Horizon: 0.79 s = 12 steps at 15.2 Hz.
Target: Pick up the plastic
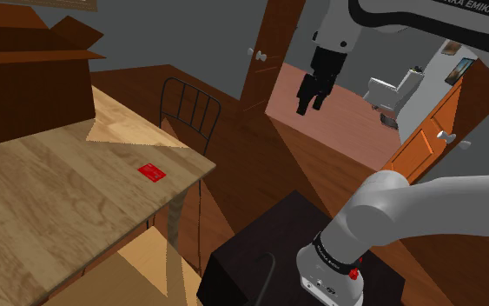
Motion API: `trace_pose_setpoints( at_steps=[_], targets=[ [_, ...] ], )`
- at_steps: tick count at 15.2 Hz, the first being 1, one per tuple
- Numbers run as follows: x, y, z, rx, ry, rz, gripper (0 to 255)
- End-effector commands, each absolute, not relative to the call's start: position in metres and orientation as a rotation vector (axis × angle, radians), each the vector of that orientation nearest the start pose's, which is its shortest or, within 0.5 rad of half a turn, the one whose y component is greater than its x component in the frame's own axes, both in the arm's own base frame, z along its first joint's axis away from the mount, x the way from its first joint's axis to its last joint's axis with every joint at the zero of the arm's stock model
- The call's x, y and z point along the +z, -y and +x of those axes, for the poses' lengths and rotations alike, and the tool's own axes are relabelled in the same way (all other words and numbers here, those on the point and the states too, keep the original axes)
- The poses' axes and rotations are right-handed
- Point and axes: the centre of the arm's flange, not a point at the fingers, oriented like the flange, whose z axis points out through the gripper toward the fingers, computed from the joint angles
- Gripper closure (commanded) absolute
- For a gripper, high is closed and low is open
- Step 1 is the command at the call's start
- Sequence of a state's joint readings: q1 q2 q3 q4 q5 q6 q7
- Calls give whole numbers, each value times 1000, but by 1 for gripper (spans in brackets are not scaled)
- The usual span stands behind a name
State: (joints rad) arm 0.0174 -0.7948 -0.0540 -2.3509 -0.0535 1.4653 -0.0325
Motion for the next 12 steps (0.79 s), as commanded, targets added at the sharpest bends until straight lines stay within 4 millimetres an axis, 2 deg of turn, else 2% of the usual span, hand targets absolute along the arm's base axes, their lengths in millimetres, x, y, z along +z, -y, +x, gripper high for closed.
trace_pose_setpoints(
  at_steps=[1,12],
  targets=[
    [586,22,293,145,17,-3151,0],
    [481,-42,338,-130,116,-3128,0]
  ],
)
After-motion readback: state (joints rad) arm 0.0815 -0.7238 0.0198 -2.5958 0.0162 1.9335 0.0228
